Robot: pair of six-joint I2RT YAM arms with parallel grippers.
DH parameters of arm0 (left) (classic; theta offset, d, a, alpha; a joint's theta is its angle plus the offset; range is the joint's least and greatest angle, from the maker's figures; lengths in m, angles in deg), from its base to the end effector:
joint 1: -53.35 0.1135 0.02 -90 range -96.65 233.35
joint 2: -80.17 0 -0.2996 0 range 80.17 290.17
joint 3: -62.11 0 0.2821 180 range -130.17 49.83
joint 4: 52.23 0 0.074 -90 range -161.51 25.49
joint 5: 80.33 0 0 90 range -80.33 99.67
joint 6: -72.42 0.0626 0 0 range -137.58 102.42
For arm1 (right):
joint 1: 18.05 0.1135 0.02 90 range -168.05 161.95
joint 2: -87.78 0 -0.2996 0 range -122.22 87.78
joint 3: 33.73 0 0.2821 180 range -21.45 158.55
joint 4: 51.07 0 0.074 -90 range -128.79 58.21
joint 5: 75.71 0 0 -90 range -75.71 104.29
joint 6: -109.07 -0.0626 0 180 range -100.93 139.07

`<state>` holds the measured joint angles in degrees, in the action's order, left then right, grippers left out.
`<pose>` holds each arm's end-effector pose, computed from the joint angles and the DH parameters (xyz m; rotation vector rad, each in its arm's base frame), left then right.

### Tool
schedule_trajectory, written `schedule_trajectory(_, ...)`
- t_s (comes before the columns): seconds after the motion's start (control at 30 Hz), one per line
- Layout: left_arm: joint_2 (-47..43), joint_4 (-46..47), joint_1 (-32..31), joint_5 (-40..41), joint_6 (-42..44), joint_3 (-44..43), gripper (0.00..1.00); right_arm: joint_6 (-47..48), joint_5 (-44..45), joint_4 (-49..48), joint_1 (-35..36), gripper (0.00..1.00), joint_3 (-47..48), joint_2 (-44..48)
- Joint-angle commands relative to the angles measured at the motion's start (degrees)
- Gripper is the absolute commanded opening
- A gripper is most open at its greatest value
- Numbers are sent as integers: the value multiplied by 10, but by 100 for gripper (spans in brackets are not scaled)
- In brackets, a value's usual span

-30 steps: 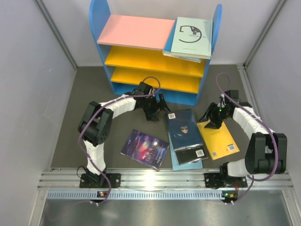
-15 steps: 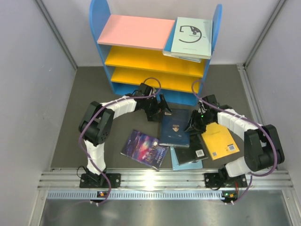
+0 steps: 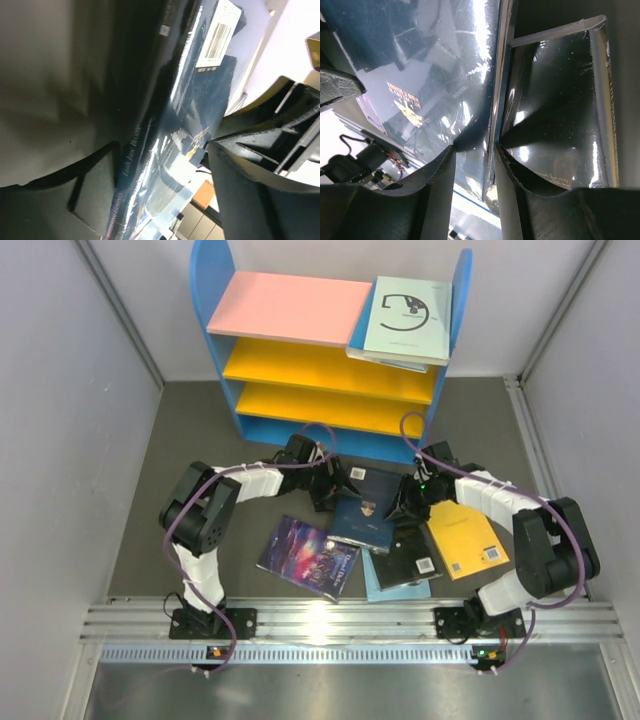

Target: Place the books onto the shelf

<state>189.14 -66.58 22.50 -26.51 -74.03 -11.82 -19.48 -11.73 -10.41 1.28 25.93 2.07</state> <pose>0.3497 -0.2519 0.1403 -0.2836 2.7408 -1.3452 0.2764 0.1261 0.1687 0.3455 2.8617 0.8693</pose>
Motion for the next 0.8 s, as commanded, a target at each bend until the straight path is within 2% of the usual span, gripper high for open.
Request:
schedule_trajectory(0.0,-40,122,-3,-61,-42,24,74,1,20,-60,6,36,14,-28)
schedule_trajectory(0.13,-59,171,-3,-85,-54,41,51,-3,14,-77,6,35,19,-39)
schedule_trajectory(0.2,-72,191,-3,-94,-60,54,43,-8,10,-94,6,35,13,-34)
schedule_trajectory(0.23,-76,220,-3,-105,-73,65,32,-10,6,-99,6,36,11,-31)
schedule_trajectory(0.33,-84,284,-3,-128,-121,93,13,-14,0,-116,6,35,3,-18)
schedule_trajectory(0.37,-87,341,-3,-134,-138,101,0,-14,-2,-119,6,36,-3,-13)
schedule_trajectory(0.43,-89,402,-3,-143,-193,115,0,-15,-2,-124,6,36,-7,4)
schedule_trajectory(0.5,-100,455,-2,-147,-229,132,0,-15,-5,-123,5,40,-11,26)
schedule_trajectory(0.53,-105,454,-1,-147,-231,135,0,-15,-7,-123,4,44,-12,36)
schedule_trajectory(0.57,-121,444,1,-144,-227,134,0,-15,-9,-121,5,61,-14,46)
schedule_trajectory(0.63,-145,384,10,-132,-204,134,0,-18,-8,-112,4,80,-15,81)
schedule_trajectory(0.67,-170,365,13,-126,-196,135,0,-20,-10,-110,3,94,-16,93)
schedule_trajectory(0.7,-183,345,17,-118,-191,136,0,-24,-10,-104,4,98,-16,116)
schedule_trajectory(0.77,-216,336,32,-112,-195,143,0,-32,-18,-102,2,100,-18,138)
